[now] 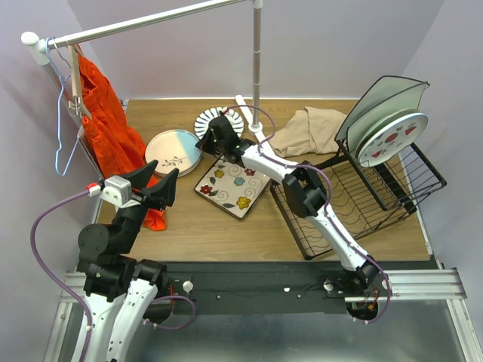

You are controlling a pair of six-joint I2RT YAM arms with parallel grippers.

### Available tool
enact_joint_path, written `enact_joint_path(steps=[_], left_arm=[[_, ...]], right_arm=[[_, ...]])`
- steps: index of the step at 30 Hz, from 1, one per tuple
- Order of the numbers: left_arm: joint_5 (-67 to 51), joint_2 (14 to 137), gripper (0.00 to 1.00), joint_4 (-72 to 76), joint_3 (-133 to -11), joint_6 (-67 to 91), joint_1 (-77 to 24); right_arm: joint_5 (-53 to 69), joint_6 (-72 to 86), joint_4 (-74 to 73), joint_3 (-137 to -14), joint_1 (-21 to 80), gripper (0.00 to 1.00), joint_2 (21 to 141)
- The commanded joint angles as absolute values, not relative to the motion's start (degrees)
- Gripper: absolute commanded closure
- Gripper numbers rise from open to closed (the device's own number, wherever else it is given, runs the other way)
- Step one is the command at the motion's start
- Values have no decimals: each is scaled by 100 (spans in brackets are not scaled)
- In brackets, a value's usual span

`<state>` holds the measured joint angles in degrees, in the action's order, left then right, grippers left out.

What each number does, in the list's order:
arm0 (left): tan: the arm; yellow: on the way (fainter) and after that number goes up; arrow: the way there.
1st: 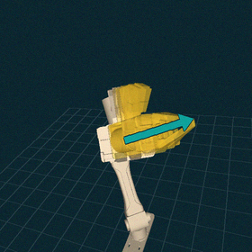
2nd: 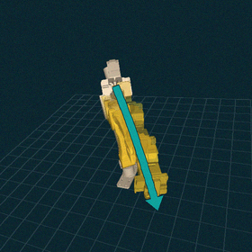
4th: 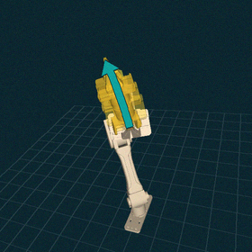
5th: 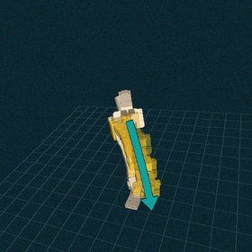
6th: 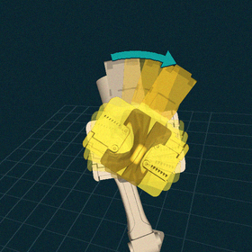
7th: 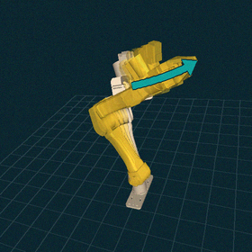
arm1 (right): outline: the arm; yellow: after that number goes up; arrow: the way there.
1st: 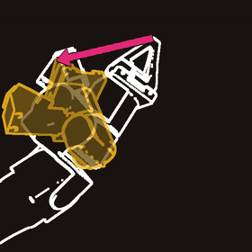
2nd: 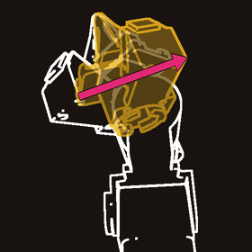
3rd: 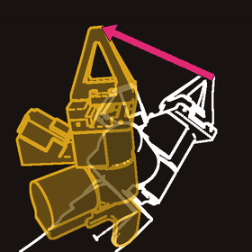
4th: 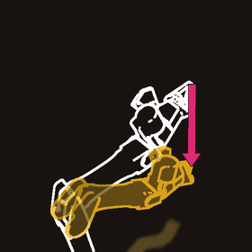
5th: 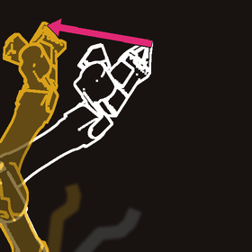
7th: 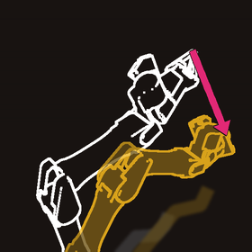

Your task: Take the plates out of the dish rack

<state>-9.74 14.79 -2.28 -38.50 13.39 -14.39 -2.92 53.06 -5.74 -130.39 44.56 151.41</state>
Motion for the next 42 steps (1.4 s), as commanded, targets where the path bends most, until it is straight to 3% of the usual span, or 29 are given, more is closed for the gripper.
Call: enact_joint_path(steps=[1,8,23,26,27,29,30,32,33,42], left_arm=[[-1081,1494,33,-185,-3814,1371,-1450],[-1090,1538,33,-185,-3814,1371,-1450],[-1388,1546,33,-53,-3841,1476,-1450],[-1686,1810,33,-26,-3981,1599,-1450],[-1774,1985,33,-35,-4034,1721,-1450],[-2063,2170,33,158,-4166,1863,-1450],[-2161,2328,33,271,-4210,1968,-1450],[-2276,2469,33,351,-4341,2013,-1450],[-2285,2600,33,404,-4385,2013,-1450],[-2452,3216,33,536,-4720,2013,-1477]], right_arm=[[-114,5063,-571,-13351,4482,83,15179],[139,4685,-571,-12772,4491,81,14029],[-1001,3120,-615,-9565,4518,72,9477],[-1255,2901,-703,-9309,4518,61,8502],[-1326,2831,-729,-9160,4518,52,8064],[-1458,2743,-765,-9010,4526,44,7622],[-1607,2707,-791,-8887,4526,37,7446],[-1783,2584,-852,-8772,4518,9,6901],[-2002,2532,-870,-8711,4526,0,6708],[-3874,2882,-1616,-7902,4518,4,5081]])
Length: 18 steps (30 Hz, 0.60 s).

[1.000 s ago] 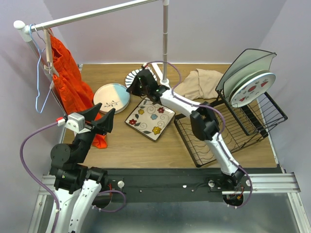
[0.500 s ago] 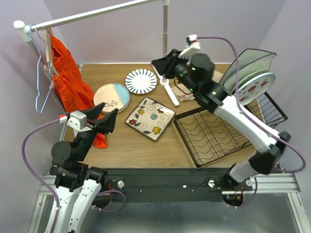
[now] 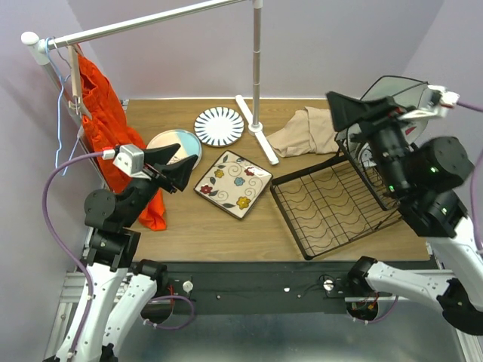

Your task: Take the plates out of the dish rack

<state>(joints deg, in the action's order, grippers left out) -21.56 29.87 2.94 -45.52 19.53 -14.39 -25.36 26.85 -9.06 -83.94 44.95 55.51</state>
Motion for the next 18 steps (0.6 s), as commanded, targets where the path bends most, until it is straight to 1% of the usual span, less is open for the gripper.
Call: enact_joint_path(steps=[1,5,7,10,14,15,18], left_arm=[[-2461,3243,34,562,-4694,2021,-1494],[-2514,3410,38,764,-4518,2109,-1634],[-2453,3550,39,826,-4526,2083,-1783],[-2023,3770,40,844,-4736,2004,-2284],[-988,4235,40,905,-5176,1872,-3364],[-845,4506,41,975,-5264,1863,-3758],[-283,5121,43,1273,-5589,1749,-4340]], right_arm=[[-3980,2996,-1826,-7832,4518,5,4984],[-4403,3146,-2153,-7559,4526,7,4615],[-4395,3120,-2153,-7532,4526,7,4456],[-4246,3042,-2162,-7768,4526,7,4430],[-3807,2866,-2162,-8357,4518,7,4614],[-3588,2848,-2162,-8472,4518,7,4640],[-3315,2813,-2153,-8850,4518,8,4720]])
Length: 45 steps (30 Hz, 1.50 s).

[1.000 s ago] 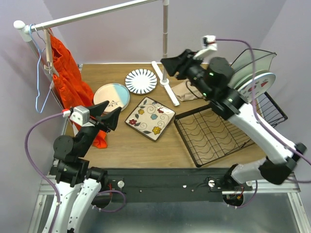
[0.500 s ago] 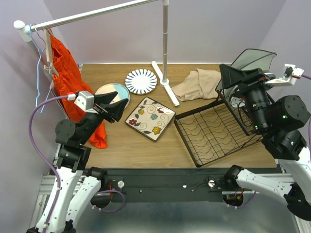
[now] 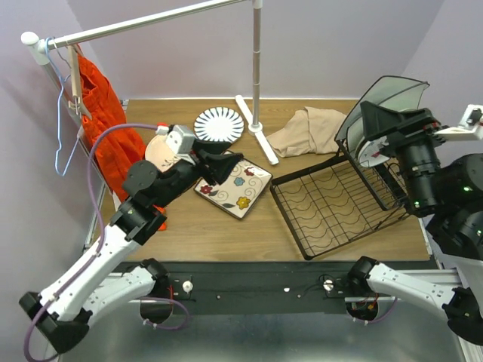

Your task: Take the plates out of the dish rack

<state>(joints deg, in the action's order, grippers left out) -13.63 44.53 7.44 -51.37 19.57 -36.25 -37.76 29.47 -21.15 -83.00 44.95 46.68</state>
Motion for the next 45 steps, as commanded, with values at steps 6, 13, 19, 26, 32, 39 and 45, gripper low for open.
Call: enact_joint_path(steps=[6,13,19,26,32,39,45], left_arm=[[1290,6579,45,1958,-6450,1101,-5834],[2214,8129,46,2399,-7794,406,-6600],[2531,9236,48,2540,-8778,-113,-7013],[2918,10247,50,2707,-9597,-729,-7339],[2927,10968,52,2804,-10203,-984,-7409],[2979,11846,55,2892,-10959,-1371,-7444],[3085,12383,57,2900,-11469,-1643,-7444]], right_arm=[[-3086,2760,-2083,-9333,4518,8,4650],[-3129,2698,-1785,-9291,4509,8,4150],[-3173,2540,-1609,-9027,4517,8,3797],[-3164,2461,-1503,-8745,4517,8,3323],[-3278,2329,-1424,-8622,4509,8,3155],[-3103,2303,-1415,-8569,4518,8,3173],[-3199,2285,-1406,-8508,4509,7,3103]])
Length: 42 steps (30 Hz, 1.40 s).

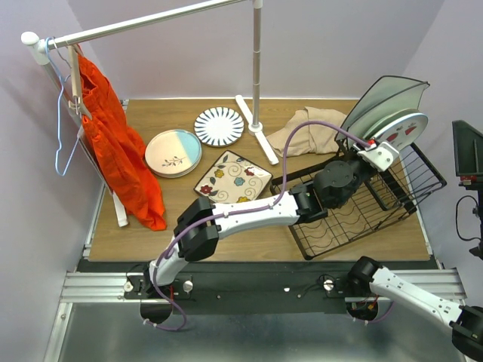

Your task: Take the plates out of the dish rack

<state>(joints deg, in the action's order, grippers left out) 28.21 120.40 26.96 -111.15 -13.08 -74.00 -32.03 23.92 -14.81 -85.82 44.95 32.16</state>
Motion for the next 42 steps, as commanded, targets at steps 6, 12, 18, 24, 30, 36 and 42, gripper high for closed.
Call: enact_joint_path(steps=[6,12,18,24,30,36,42], left_arm=[[3322,12770,57,2944,-11786,-1775,-7444],[3348,13104,57,2936,-12146,-1819,-7444],[3507,13139,56,2962,-12155,-1872,-7444],[3375,13183,52,2979,-12138,-1907,-7436],[3121,13236,49,2944,-12173,-1802,-7348],[2708,13245,48,2865,-12164,-1732,-7312],[2233,13149,49,2804,-12050,-1556,-7312]], right_arm=[[-3199,2268,-1389,-8481,4518,7,3050],[-3190,2241,-1389,-8525,4509,7,3076],[-3199,2224,-1380,-8508,4517,7,3085],[-3208,2215,-1371,-8517,4509,7,3085],[-3217,2197,-1371,-8525,4509,7,3076],[-3234,2180,-1354,-8499,4509,7,3076],[-3226,2171,-1345,-8490,4518,6,3085]])
